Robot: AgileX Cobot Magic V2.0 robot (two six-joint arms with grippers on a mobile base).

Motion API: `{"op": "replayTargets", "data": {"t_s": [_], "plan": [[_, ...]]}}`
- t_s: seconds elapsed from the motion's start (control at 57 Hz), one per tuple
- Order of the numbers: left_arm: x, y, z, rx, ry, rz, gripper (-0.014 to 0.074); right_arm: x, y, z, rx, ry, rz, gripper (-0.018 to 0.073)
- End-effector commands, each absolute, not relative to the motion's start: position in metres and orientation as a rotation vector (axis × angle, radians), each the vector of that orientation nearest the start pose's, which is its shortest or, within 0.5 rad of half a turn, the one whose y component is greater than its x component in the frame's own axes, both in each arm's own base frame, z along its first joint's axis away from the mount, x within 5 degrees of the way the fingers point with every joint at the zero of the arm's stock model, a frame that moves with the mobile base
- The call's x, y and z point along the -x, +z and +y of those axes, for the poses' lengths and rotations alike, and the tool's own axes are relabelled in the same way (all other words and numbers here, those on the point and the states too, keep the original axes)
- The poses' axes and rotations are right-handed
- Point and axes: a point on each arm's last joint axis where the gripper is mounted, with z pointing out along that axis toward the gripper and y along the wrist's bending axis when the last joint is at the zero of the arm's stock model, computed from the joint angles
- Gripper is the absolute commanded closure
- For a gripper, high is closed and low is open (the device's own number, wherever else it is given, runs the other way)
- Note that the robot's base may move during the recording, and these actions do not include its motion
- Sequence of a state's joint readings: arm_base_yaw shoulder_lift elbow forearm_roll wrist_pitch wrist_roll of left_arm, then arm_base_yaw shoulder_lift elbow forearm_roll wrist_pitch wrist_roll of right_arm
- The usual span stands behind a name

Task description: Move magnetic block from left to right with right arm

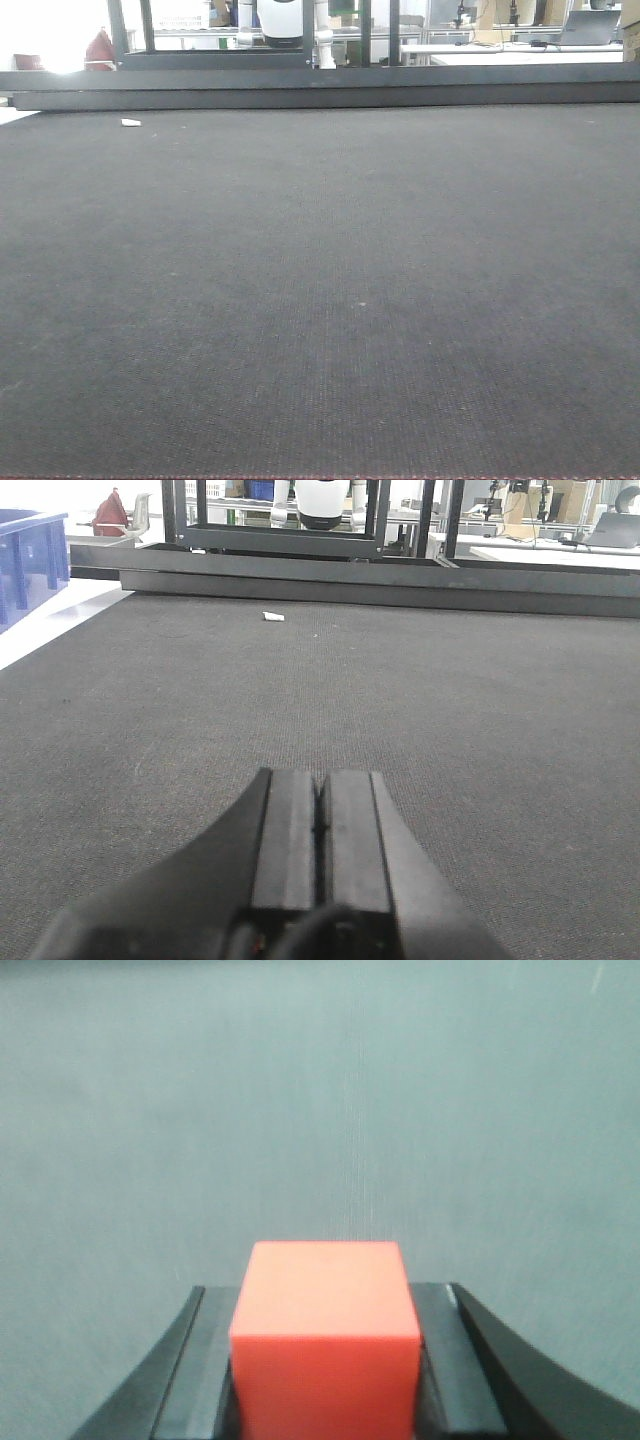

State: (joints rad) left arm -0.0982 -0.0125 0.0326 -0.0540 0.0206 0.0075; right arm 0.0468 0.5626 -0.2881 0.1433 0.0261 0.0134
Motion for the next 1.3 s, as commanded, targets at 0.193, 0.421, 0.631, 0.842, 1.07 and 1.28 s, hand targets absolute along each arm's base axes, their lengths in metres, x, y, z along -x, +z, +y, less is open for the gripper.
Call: {"op": "replayTargets", "data": {"t_s": [0.193, 0.421, 0.631, 0.842, 1.07, 1.28], "plan": [[-0.055, 0.206, -0.005, -0.031, -0.129, 1.438, 0.0722, -0.082, 0.296, 0.003, -0.059, 0.132, 1.49, 0.0313], [-0.055, 0.206, -0.005, -0.031, -0.129, 1.438, 0.0722, -0.062, 0.303, 0.003, 0.029, 0.035, 1.396, 0.0313], [-0.055, 0.206, -0.005, -0.031, -0.129, 1.438, 0.0722, -0.06, 0.302, 0.002, 0.069, -0.016, 1.397, 0.0313], [-0.055, 0.206, -0.005, -0.031, -0.129, 1.438, 0.0722, -0.06, 0.301, 0.002, 0.069, -0.016, 1.412, 0.0313], [-0.055, 0.206, -0.005, -0.031, -0.129, 1.438, 0.0722, -0.06, 0.301, 0.002, 0.069, -0.016, 1.412, 0.0313], [-0.055, 0.206, -0.005, -0.031, -0.129, 1.438, 0.0722, -0.06, 0.301, 0.002, 0.069, -0.016, 1.412, 0.0313]]}}
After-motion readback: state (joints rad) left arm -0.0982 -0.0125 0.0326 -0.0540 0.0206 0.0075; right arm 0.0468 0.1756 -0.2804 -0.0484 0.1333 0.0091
